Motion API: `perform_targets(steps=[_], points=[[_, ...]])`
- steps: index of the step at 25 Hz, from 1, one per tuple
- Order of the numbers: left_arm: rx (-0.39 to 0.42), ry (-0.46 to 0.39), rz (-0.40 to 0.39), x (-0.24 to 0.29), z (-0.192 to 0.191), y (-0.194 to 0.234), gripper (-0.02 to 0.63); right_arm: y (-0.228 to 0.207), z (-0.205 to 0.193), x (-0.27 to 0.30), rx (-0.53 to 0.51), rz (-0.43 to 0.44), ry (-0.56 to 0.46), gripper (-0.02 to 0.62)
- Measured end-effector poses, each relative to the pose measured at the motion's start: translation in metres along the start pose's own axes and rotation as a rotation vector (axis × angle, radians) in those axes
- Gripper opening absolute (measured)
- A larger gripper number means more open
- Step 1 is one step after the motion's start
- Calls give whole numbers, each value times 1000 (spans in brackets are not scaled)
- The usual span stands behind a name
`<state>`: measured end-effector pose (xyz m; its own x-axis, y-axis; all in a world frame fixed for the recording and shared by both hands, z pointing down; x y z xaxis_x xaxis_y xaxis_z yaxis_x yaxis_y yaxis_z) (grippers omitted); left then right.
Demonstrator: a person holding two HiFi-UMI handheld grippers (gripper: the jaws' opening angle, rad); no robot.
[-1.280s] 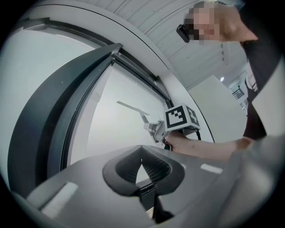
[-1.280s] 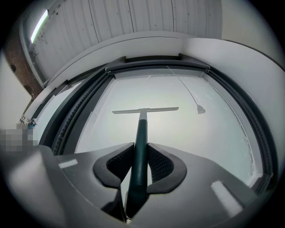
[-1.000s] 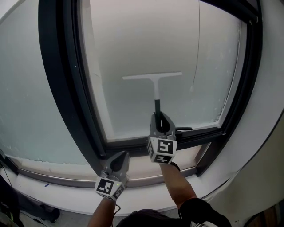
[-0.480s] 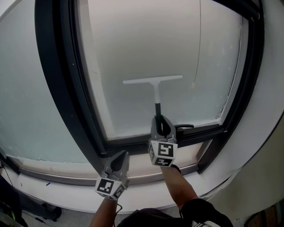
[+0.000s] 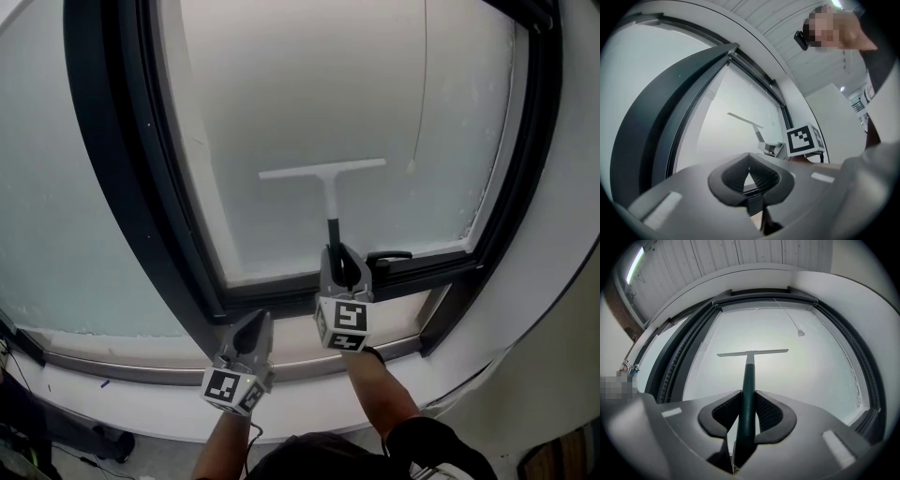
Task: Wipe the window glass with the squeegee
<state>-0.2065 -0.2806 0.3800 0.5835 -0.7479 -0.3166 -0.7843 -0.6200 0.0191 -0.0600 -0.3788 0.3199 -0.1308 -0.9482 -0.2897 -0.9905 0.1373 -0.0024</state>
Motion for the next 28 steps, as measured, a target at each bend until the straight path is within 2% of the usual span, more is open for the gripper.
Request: perform_targets(steps=[20, 28], points=[[-4, -9, -1, 10, -6, 1, -2, -4, -34, -13, -4, -2, 75, 95], [-12, -15, -17, 12, -8, -11, -2, -8, -52, -26, -15, -16, 97, 95]])
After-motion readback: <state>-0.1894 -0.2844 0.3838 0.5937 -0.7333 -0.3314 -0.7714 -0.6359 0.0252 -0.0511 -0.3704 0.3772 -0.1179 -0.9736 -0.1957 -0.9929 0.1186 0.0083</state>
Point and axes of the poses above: the fingertips, and each gripper's own axes: x forward along the fingers, y to its left, z out of its top, the point moved 1 cm from there along -x, backward along the fingers, and after that the axes turned 3 degrees about -z, right-handed, at the moved point
